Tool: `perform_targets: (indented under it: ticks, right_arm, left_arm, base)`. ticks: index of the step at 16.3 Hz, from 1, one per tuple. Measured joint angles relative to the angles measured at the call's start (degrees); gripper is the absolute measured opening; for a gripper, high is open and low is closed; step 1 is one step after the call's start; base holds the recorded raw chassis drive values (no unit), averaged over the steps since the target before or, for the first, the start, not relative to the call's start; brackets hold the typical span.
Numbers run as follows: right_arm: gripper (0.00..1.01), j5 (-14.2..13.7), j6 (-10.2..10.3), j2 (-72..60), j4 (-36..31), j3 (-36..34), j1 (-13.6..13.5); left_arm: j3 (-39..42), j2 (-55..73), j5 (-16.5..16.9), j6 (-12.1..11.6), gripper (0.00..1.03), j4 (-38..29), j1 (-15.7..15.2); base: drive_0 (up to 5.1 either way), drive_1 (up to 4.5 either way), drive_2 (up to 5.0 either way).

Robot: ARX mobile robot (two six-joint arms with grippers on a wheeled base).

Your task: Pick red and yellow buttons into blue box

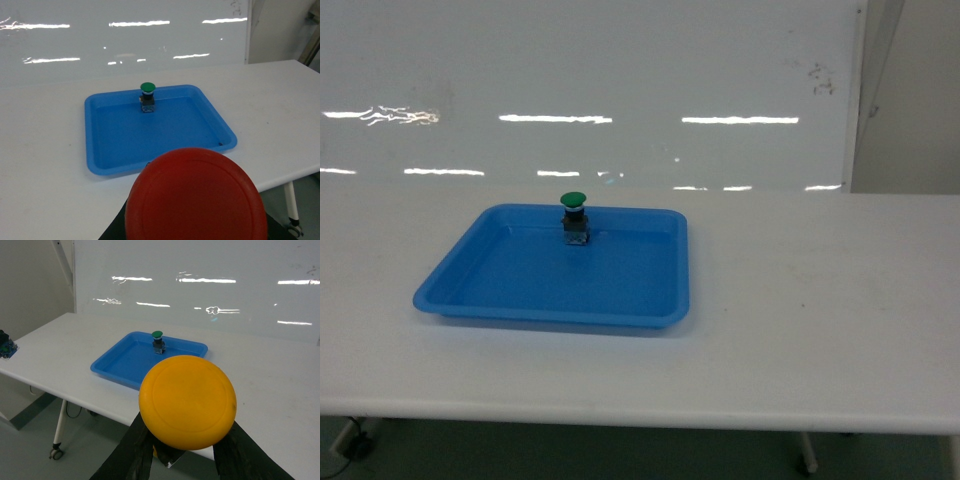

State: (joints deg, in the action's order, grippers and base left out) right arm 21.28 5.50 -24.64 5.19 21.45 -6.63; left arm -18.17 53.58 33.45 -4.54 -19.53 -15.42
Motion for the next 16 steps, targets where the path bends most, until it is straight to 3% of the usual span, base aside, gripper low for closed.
perform_targets:
  ticks: [4, 16]
  right_arm:
    - [0.26, 0.0, 0.0, 0.0, 0.1, 0.0, 0.0]
    - [0.26, 0.0, 0.0, 0.0, 0.0, 0.0, 0.0]
  left_arm:
    - [0.0, 0.0, 0.0, 0.0, 0.24, 0.1, 0.0]
    - [0.0, 0.0, 0.0, 0.0, 0.23, 0.0, 0.0]
  base:
    - [0.0, 0.0, 0.0]
    - [4.9, -3.63, -0.8]
